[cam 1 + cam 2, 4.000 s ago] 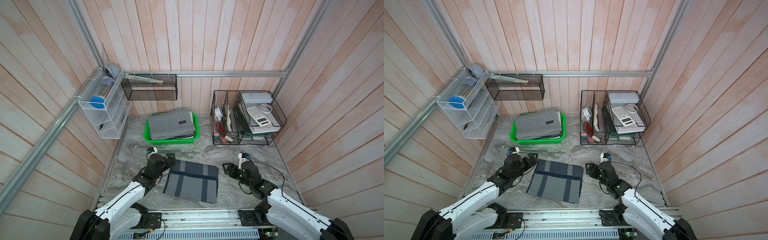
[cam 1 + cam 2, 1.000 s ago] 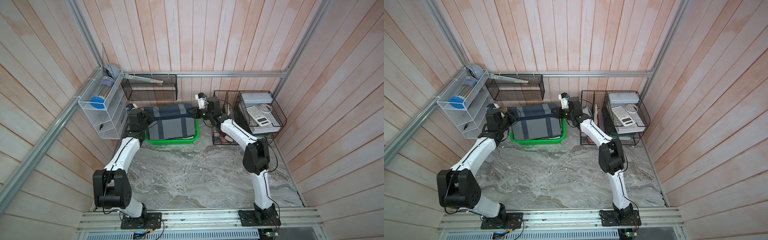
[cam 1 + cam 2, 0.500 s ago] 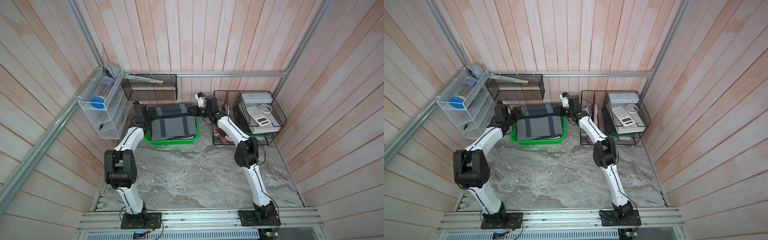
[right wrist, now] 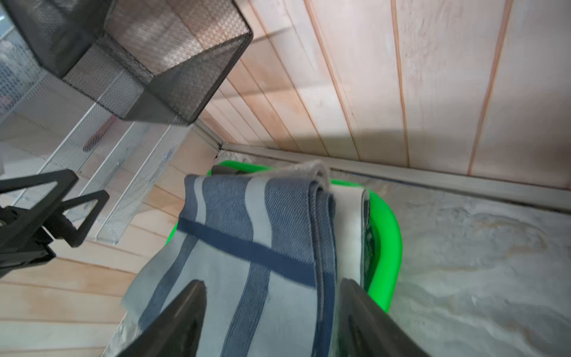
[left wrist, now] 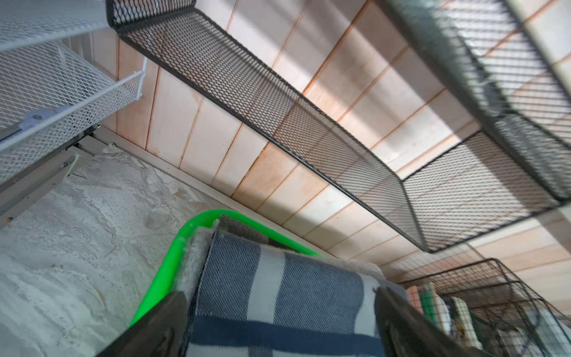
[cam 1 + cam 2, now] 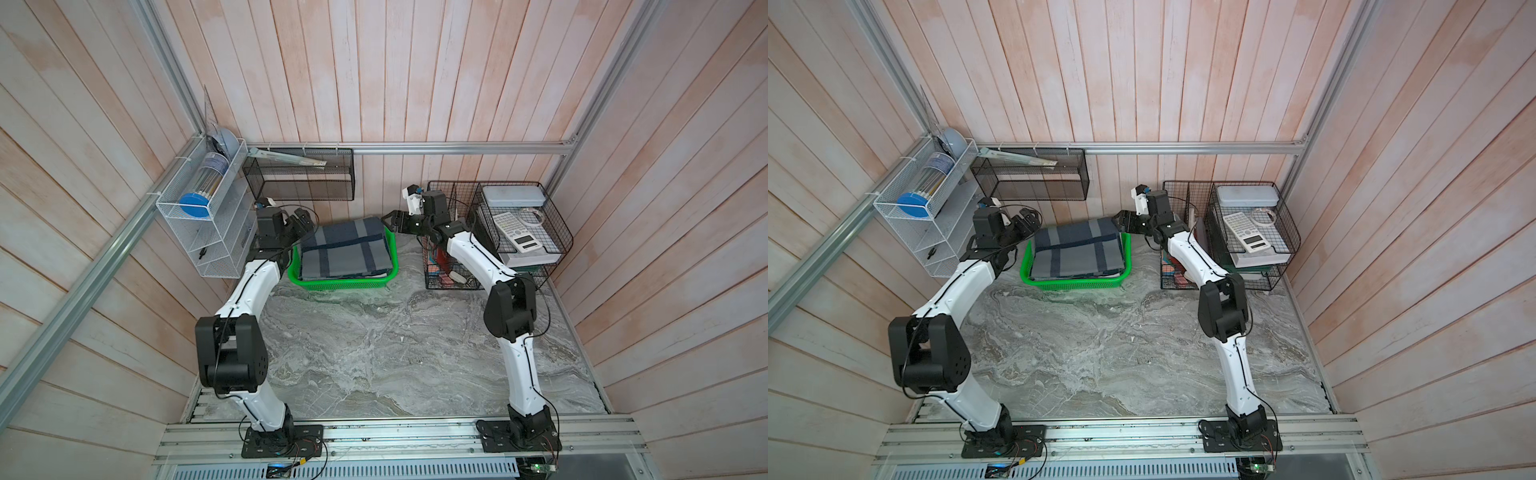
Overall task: Put the folded scarf in the basket
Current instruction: Place the scarf in the basket, then reset both arms
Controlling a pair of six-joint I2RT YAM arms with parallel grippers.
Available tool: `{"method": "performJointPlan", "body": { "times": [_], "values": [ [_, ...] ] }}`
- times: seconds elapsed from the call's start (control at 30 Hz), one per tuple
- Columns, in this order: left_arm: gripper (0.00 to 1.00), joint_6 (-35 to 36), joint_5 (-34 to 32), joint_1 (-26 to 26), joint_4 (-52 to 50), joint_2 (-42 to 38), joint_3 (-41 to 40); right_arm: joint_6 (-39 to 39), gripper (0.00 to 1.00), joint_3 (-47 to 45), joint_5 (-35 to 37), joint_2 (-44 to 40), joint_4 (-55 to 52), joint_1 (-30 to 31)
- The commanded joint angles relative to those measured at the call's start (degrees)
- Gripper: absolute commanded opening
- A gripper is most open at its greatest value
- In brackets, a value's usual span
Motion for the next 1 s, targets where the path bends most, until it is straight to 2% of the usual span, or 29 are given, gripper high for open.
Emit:
{"method": "performJointPlan", "body": {
  "times": [0.0,0.13,0.27,0.4,0.53,0.6,0.7,0.83,0.9,0.97],
  "values": [
    [1.0,-0.7,1.7,-0.6,5.8,-7.6,-5.2,-0.6,0.74,-13.4,3.2,-13.6,10.7,1.3],
    [1.0,-0.6,0.3,-1.4,8.2,-17.5,-14.8,-0.3,0.74,-35.7,7.7,-29.9,22.8,1.4],
    [1.0,0.5,-2.1,-2.8,10.5,-27.8,-24.6,-2.1,0.74,-53.9,14.0,-45.2,30.3,1.3],
    [1.0,0.9,-6.9,-3.5,11.3,-36.3,-32.6,-5.7,0.76,-68.0,21.8,-58.3,34.5,1.2],
    [1.0,0.0,-13.0,-3.7,12.4,-42.2,-41.1,-13.7,0.77,-78.4,31.2,-69.5,34.4,1.2],
    [1.0,0.0,-14.5,-3.8,14.5,-43.8,-45.3,-17.7,0.78,-82.5,36.1,-74.2,34.4,1.2],
    [1.0,1.2,-14.5,-3.8,19.0,-45.5,-51.1,-23.7,0.85,-89.1,42.7,-81.0,36.4,1.2],
    [1.0,3.4,-19.6,-3.8,21.5,-45.1,-55.6,-31.4,0.9,-99.3,50.4,-87.5,45.5,1.1],
    [1.0,5.3,-22.0,-3.8,24.7,-44.2,-57.8,-31.8,0.9,-103.5,55.2,-89.0,51.4,0.5],
    [1.0,6.5,-23.4,-3.8,30.3,-42.7,-60.7,-28.3,0.92,-106.2,59.5,-89.7,55.6,-0.8]
  ]
}}
